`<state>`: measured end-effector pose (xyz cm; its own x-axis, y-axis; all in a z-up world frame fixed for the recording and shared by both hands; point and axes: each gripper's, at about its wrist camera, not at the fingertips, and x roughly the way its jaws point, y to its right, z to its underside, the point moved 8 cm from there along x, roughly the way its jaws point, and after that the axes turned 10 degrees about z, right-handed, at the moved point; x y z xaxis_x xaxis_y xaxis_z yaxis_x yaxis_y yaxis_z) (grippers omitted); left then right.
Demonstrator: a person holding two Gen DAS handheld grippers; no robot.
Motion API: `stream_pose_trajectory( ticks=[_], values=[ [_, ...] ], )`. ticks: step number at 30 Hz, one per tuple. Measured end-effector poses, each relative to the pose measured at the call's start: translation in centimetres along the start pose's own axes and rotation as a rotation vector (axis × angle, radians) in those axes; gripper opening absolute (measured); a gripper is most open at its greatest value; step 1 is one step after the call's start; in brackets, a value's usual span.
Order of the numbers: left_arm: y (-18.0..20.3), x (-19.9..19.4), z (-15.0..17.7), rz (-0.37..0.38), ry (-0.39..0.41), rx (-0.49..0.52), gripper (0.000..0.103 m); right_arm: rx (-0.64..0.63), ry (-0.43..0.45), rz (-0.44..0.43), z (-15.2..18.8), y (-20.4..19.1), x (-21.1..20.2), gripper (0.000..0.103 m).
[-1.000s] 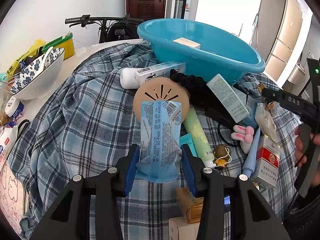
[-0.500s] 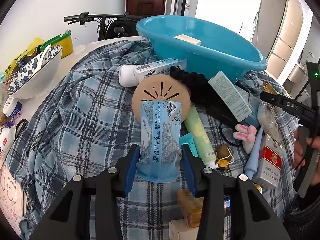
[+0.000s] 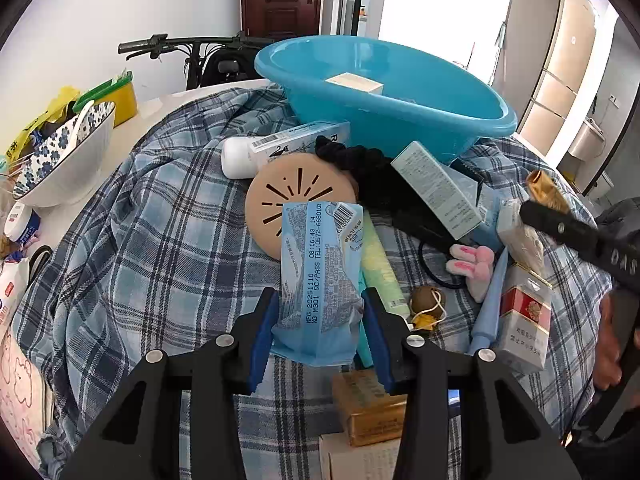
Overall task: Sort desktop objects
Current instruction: 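Lift the light-blue packet with the left tool while the right tool lifts the gold-blue box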
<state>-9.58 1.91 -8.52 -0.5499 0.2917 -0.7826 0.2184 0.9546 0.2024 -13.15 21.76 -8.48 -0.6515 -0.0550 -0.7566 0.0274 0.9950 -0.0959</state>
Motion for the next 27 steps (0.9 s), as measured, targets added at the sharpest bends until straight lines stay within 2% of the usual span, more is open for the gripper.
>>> stream_pose_trajectory(
  ticks=[9, 27],
  values=[
    [0.5, -0.5, 0.1, -0.003, 0.008, 0.009, 0.045, -0.059, -0.020, -0.037, 2.3, -2.2, -0.5, 0.087],
    [0.6, -0.6, 0.2, -0.005, 0.008, 0.012, 0.045, -0.041, -0.032, -0.034, 2.7, -1.7, -0.3, 0.087]
  ],
)
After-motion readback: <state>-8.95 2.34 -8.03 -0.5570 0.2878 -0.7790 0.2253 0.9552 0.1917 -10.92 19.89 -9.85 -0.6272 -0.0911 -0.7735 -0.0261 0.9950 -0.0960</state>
